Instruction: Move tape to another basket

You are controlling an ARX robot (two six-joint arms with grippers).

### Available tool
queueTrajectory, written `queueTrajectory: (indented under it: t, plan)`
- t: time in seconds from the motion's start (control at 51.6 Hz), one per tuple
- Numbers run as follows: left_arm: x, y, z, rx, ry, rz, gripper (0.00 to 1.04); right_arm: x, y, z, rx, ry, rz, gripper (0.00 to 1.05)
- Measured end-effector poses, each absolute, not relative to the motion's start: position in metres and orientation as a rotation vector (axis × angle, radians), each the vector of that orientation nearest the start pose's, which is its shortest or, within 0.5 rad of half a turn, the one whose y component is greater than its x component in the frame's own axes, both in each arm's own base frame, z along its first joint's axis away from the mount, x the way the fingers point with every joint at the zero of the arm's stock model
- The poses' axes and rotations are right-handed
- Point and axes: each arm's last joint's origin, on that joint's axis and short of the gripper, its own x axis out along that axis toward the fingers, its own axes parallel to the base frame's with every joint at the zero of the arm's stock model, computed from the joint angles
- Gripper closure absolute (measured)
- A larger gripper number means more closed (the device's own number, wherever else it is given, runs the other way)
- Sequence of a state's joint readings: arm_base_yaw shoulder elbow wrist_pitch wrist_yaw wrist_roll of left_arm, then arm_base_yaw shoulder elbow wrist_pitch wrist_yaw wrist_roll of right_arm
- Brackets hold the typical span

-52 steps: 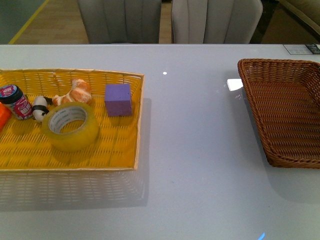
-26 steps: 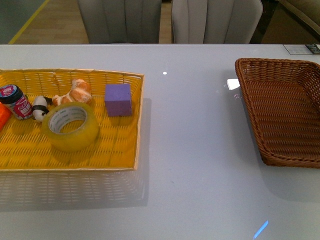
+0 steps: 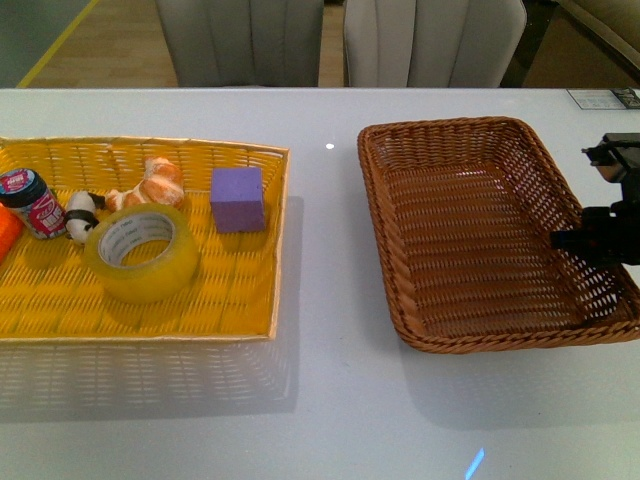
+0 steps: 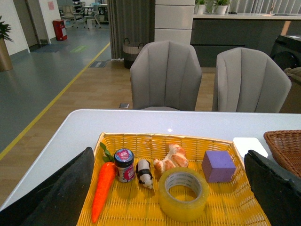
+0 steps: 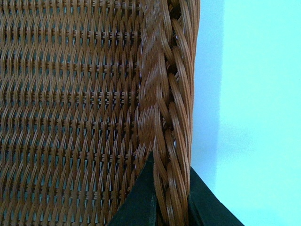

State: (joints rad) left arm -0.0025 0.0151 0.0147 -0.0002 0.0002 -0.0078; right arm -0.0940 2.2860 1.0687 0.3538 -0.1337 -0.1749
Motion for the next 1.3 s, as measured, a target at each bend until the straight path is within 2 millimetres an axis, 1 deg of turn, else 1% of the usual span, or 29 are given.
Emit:
queueTrajectory:
  t: [0.077,0.252,0.426,0.6,0.639,0.736,0.833,0.91,0.949,0.969,1.007,1.065,1.104,1.123,1.182,1.24,1.298]
  plan:
    - [0.098,0.0,0.167,-0.008,0.001,-0.003,0.09,0.397,-0.016,0.02,-0.062,0.853,0.125,1.0]
    - [0.098,0.0,0.167,-0.008,0.001,-0.003,0.09,0.397,0.006,0.02,-0.008,0.861,0.107,1.0]
    - [0.098,0.0,0.167,-0.007,0.001,-0.003,0.09,0.393,0.023,0.018,0.019,0.867,0.105,1.0]
    - [0.098,0.0,0.167,-0.008,0.001,-0.003,0.09,0.39,0.029,0.015,0.032,0.871,0.112,0.99]
    - [0.098,0.0,0.167,-0.008,0.001,-0.003,0.09,0.39,0.029,0.014,0.033,0.869,0.115,0.92]
    - [0.098,0.0,0.167,-0.008,0.001,-0.003,0.09,0.389,0.027,0.013,0.033,0.866,0.108,0.78]
    - [0.098,0.0,0.167,-0.008,0.001,-0.003,0.09,0.387,0.021,0.015,0.045,0.855,0.1,0.62]
    - [0.098,0.0,0.167,-0.008,0.001,-0.003,0.09,0.385,0.014,0.019,0.061,0.839,0.091,0.52]
    - [0.098,0.0,0.167,-0.008,0.001,-0.003,0.09,0.382,0.009,0.025,0.078,0.82,0.087,0.45]
    - [0.098,0.0,0.167,-0.008,0.001,-0.003,0.09,0.381,0.008,0.026,0.083,0.814,0.084,0.43]
    - [0.098,0.0,0.167,-0.008,0.001,-0.003,0.09,0.378,0.003,0.035,0.091,0.786,0.072,0.36]
    - [0.098,0.0,0.167,-0.008,0.001,-0.003,0.09,0.374,-0.002,0.046,0.096,0.747,0.066,0.29]
    - [0.098,0.0,0.167,-0.008,0.001,-0.003,0.09,0.368,-0.007,0.059,0.097,0.703,0.057,0.22]
    - [0.098,0.0,0.167,-0.007,0.001,-0.003,0.09,0.367,-0.008,0.062,0.097,0.692,0.055,0.2]
    - [0.098,0.0,0.167,-0.008,0.001,-0.003,0.09,0.35,-0.018,0.088,0.1,0.605,0.058,0.08]
    - [0.098,0.0,0.167,-0.008,0.001,-0.003,0.09,0.334,-0.026,0.106,0.106,0.556,0.058,0.09]
    - [0.098,0.0,0.167,-0.008,0.001,-0.003,0.09,0.312,-0.034,0.126,0.108,0.503,0.045,0.09]
